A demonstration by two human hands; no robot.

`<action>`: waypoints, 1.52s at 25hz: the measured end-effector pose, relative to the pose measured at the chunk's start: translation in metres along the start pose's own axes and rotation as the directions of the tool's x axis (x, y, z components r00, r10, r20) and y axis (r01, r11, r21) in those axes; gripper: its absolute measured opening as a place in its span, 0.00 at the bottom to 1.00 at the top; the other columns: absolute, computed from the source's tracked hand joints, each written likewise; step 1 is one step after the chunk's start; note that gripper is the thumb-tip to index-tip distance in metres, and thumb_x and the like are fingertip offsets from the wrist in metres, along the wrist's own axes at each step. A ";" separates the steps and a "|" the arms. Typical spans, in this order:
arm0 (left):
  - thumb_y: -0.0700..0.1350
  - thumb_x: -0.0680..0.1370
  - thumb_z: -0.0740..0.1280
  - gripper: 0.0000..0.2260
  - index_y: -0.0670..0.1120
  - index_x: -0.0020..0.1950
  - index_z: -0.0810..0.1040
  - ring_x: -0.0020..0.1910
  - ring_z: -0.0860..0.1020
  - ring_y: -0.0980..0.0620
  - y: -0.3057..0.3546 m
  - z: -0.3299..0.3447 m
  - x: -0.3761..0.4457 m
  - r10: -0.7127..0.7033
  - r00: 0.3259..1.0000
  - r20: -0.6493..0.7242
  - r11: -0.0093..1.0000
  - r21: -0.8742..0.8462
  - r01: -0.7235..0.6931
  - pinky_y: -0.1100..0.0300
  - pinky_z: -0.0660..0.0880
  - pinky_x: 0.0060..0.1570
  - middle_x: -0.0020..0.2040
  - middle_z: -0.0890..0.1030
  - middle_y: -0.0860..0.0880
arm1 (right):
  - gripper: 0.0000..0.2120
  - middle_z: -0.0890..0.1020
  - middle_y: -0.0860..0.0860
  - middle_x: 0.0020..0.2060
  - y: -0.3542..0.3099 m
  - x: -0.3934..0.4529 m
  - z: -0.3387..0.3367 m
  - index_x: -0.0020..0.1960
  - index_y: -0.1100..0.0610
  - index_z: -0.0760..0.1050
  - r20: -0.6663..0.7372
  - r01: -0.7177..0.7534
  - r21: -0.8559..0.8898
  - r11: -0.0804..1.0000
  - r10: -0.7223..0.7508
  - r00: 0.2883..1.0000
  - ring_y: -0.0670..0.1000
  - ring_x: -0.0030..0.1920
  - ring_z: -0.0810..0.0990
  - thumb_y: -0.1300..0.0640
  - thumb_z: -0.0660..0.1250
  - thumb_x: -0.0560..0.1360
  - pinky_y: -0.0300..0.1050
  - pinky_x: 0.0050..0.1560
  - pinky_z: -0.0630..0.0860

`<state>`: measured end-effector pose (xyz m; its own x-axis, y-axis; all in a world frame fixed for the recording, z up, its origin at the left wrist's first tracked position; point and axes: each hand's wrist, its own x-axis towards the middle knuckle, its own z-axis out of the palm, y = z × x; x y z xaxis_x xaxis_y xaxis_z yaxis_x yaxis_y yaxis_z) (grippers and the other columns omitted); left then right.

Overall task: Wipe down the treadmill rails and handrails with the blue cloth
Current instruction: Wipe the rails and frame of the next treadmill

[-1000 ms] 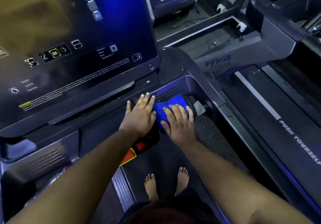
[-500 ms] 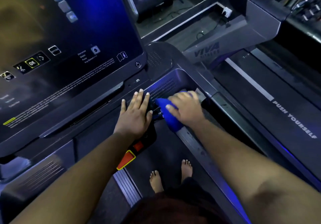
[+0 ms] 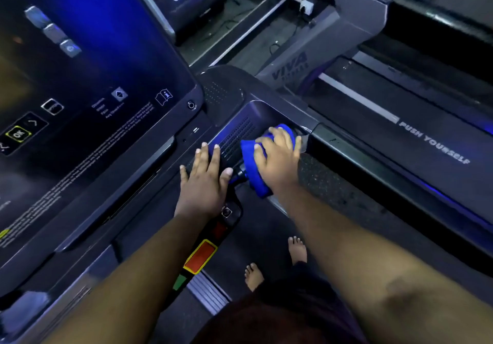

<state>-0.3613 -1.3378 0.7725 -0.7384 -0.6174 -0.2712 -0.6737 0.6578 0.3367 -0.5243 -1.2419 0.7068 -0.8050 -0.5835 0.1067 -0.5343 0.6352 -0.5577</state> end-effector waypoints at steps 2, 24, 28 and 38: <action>0.59 0.83 0.48 0.29 0.50 0.82 0.48 0.81 0.44 0.49 -0.001 0.000 0.001 -0.006 1.000 0.000 1.000 -0.023 0.006 0.38 0.43 0.76 0.82 0.43 0.48 | 0.29 0.58 0.58 0.79 -0.035 -0.028 0.024 0.74 0.55 0.69 -0.052 -0.278 0.265 0.923 0.302 0.952 0.60 0.79 0.50 0.46 0.56 0.75 0.69 0.74 0.48; 0.66 0.80 0.44 0.35 0.46 0.81 0.53 0.81 0.44 0.53 -0.005 0.001 -0.005 0.071 0.996 -0.061 0.995 -0.060 -0.074 0.36 0.39 0.75 0.82 0.50 0.50 | 0.28 0.77 0.45 0.62 -0.025 -0.009 -0.022 0.59 0.47 0.76 0.244 0.131 -0.209 0.969 -0.078 0.967 0.51 0.71 0.66 0.33 0.45 0.78 0.73 0.71 0.47; 0.68 0.78 0.42 0.36 0.48 0.79 0.61 0.81 0.45 0.52 -0.002 -0.004 -0.004 0.032 0.999 -0.028 0.999 0.001 -0.032 0.32 0.38 0.74 0.81 0.56 0.50 | 0.16 0.79 0.46 0.56 -0.042 -0.026 -0.033 0.60 0.48 0.77 0.301 0.392 -0.146 0.908 -0.337 0.892 0.54 0.61 0.72 0.41 0.57 0.79 0.61 0.64 0.63; 0.70 0.75 0.62 0.31 0.44 0.59 0.79 0.55 0.81 0.50 0.172 0.060 -0.078 0.039 0.999 -0.005 0.303 -0.953 -0.017 0.49 0.76 0.61 0.56 0.84 0.44 | 0.20 0.80 0.48 0.55 0.075 -0.106 -0.169 0.58 0.51 0.80 -0.001 0.384 0.186 0.904 -0.391 0.921 0.52 0.57 0.75 0.39 0.64 0.74 0.54 0.54 0.70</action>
<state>-0.4210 -1.1504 0.7972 -0.7640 -0.5935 -0.2532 -0.1634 -0.2017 0.9657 -0.5221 -1.0470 0.7931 -0.5325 -0.7850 0.3166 -0.7442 0.2560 -0.6169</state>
